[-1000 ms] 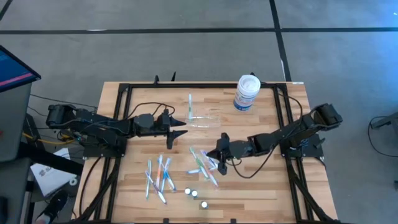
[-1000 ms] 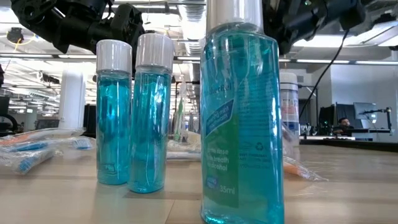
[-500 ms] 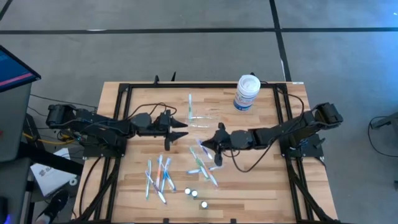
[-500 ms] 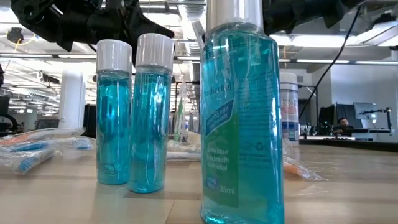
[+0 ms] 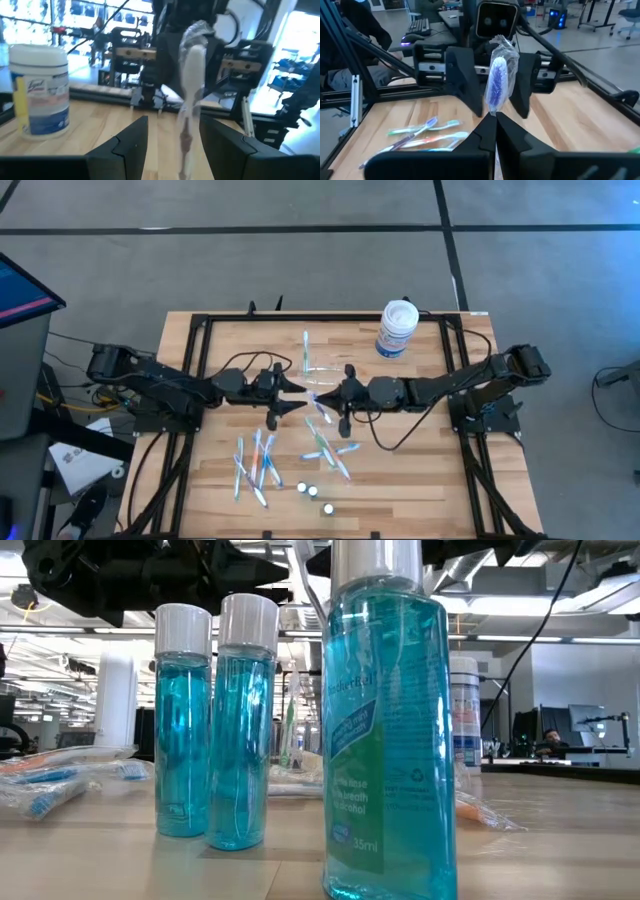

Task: Pick & Place toothbrushing station
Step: Put the right purple toothbrush into the transparent organizer

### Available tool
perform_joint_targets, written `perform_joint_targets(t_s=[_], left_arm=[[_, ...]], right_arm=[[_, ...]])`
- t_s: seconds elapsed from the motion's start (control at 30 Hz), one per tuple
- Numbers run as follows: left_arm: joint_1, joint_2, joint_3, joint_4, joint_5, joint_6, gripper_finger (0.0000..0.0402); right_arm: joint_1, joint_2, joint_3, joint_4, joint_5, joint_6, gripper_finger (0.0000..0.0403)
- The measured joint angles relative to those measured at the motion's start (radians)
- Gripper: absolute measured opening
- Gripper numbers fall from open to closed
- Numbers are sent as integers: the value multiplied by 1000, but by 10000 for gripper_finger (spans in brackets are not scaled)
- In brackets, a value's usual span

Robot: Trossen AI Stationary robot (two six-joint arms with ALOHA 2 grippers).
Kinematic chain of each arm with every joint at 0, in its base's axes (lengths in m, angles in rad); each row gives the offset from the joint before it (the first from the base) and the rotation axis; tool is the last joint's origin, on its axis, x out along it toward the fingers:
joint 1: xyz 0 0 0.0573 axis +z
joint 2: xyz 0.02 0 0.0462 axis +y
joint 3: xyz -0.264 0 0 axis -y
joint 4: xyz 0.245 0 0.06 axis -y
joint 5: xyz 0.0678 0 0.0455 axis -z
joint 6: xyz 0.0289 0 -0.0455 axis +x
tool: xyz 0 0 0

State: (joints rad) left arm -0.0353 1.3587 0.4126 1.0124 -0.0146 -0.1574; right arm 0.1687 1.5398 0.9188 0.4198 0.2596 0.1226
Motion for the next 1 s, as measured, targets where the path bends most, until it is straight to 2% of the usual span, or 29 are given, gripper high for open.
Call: perform_joint_targets(t_s=[0.43, 0.67, 1.0], left_arm=[[0, 100, 4, 197, 20, 1, 172], [0, 158, 45, 220, 20, 3, 170], [0, 153, 51, 224, 35, 3, 98]], right_arm=[[-7, 0, 0, 18, 0, -3, 0], [-8, 20, 0, 28, 0, -2, 0], [-8, 24, 0, 28, 1, -9, 0]])
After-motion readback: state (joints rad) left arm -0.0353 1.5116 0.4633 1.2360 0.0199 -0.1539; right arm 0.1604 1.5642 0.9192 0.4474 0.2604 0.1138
